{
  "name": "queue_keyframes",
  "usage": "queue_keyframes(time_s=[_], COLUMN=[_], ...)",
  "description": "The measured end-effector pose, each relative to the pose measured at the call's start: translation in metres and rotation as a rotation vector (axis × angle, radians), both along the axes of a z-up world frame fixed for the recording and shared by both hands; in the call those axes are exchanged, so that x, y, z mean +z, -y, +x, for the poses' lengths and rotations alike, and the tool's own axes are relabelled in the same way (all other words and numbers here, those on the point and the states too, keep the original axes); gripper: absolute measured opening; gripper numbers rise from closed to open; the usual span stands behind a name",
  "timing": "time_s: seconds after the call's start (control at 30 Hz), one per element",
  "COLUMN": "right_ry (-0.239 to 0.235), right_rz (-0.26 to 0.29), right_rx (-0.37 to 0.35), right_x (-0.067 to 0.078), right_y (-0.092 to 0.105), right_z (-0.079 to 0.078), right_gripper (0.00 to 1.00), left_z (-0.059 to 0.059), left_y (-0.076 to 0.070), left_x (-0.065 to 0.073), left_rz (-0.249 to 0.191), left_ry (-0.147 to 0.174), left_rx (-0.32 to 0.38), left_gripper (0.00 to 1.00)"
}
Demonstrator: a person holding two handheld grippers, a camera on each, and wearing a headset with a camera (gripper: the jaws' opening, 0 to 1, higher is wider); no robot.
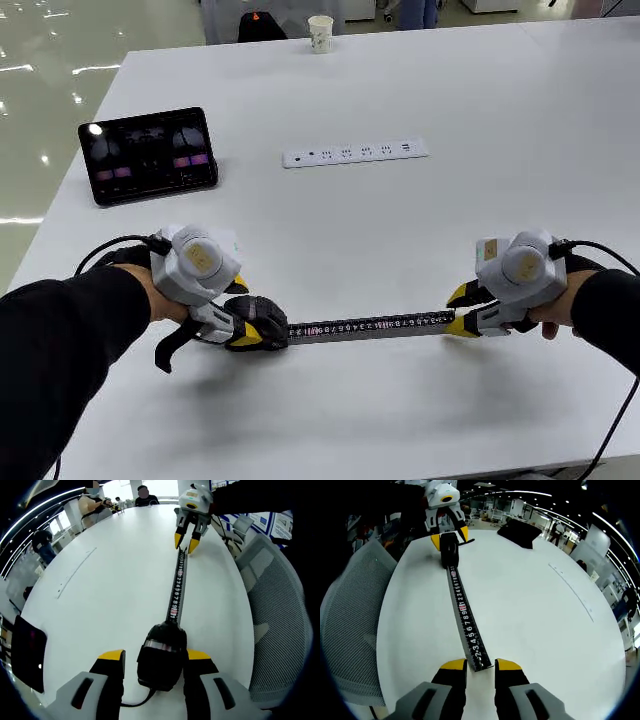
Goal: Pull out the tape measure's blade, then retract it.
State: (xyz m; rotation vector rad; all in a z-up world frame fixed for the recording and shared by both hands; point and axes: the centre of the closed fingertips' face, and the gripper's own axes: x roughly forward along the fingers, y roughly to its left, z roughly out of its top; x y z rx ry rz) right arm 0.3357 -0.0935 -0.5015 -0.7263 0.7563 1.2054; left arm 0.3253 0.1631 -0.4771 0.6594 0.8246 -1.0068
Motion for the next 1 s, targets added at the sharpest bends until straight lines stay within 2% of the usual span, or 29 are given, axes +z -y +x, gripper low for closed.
queue_keyframes(time_s=[0.07, 0.1, 0.33, 0.5, 0.6, 0.67, 0.77, 0.83, 0.9, 1.0], right_ry=[-0.001, 0.0, 0.007, 0.009, 0.008, 0.006, 0.013, 0.013, 0.009, 0.02], right_rz=[0.015, 0.02, 0.06, 0.108, 0.14, 0.144, 0.142, 0.147, 0.17, 0.192], right_rx=[-0.022, -0.033, -0.143, -0.23, -0.277, -0.287, -0.299, -0.314, -0.348, -0.378], right_x=[0.0, 0.003, 0.012, 0.021, 0.028, 0.03, 0.034, 0.036, 0.036, 0.032], right_y=[0.005, 0.006, 0.025, 0.038, 0.047, 0.051, 0.059, 0.063, 0.067, 0.074], right_z=[0.002, 0.0, 0.002, 0.003, 0.002, -0.001, -0.01, -0.013, -0.018, -0.025], right_gripper=[0.2, 0.2, 0.28, 0.32, 0.35, 0.37, 0.39, 0.41, 0.43, 0.47], left_z=[0.0, 0.001, 0.001, -0.001, -0.005, -0.008, -0.012, -0.014, -0.021, -0.031], left_y=[-0.002, -0.004, -0.022, -0.038, -0.05, -0.057, -0.074, -0.083, -0.09, -0.098], left_x=[0.003, 0.005, 0.015, 0.02, 0.024, 0.024, 0.027, 0.026, 0.024, 0.024], left_rz=[-0.036, -0.052, -0.099, -0.144, -0.182, -0.193, -0.217, -0.227, -0.24, -0.268], left_ry=[-0.017, -0.014, -0.008, -0.011, -0.011, -0.009, 0.012, 0.02, 0.014, 0.021], left_rx=[0.065, 0.078, 0.166, 0.271, 0.347, 0.368, 0.432, 0.486, 0.508, 0.537], left_gripper=[0.45, 0.47, 0.54, 0.6, 0.64, 0.65, 0.68, 0.74, 0.77, 0.76])
